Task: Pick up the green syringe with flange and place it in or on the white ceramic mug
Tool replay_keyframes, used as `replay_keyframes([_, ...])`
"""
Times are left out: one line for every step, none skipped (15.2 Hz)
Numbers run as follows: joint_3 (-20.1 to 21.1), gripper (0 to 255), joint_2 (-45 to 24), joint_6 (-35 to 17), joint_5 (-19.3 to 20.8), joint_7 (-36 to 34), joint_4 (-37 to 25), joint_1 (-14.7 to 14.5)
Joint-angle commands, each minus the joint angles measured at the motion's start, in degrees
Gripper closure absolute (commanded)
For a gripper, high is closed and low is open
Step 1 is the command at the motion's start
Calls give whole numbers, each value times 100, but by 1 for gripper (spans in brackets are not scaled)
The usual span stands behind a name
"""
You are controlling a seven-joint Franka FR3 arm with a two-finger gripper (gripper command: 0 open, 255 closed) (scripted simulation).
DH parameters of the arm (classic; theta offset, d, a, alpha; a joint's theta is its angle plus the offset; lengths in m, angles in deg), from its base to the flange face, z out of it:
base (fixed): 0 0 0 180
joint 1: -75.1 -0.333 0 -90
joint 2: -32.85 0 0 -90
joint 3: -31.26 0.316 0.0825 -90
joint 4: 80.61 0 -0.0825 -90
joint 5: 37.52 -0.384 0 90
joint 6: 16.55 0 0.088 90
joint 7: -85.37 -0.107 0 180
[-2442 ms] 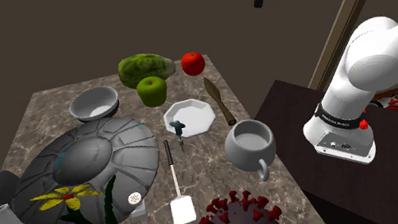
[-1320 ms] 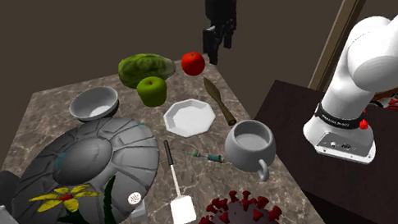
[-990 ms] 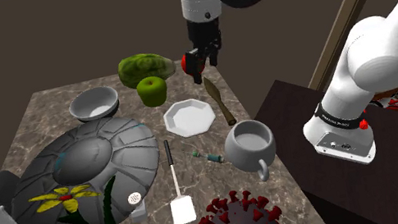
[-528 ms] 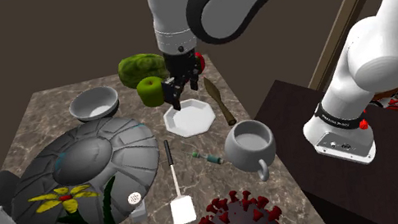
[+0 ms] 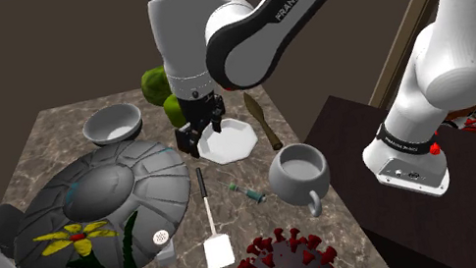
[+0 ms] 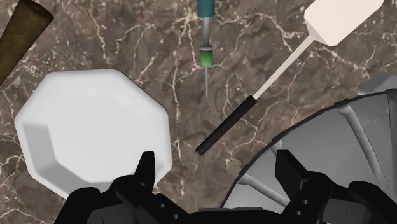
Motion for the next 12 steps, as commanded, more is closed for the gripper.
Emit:
replay_keyframes([-5,0,-113,-148,79,-65,47,-13])
replay_keyframes([-11,0,-170,-221,121,-94,71,-18])
replay_keyframes([-19,0,-228,-293,164,-125,93,-24])
replay_keyframes([-24,0,-262,-335,190,-143,105,-28])
replay_keyframes([-24,0,-262,-335,189,-143,105,-29])
replay_keyframes([-24,0,-262,-335,190,-143,105,-29])
replay_keyframes([-24,0,-262,-335,190,-143,105,-29])
replay_keyframes([-24,0,-262,-335,190,-143,105,-29])
replay_keyframes([-24,0,-262,-335,190,-143,105,-29])
replay_keyframes([-24,0,-262,-335,190,-143,105,-29])
replay_keyframes([-24,0,-262,-334,189,-143,105,-29])
replay_keyframes([-24,255,-262,-334,189,-143,105,-29])
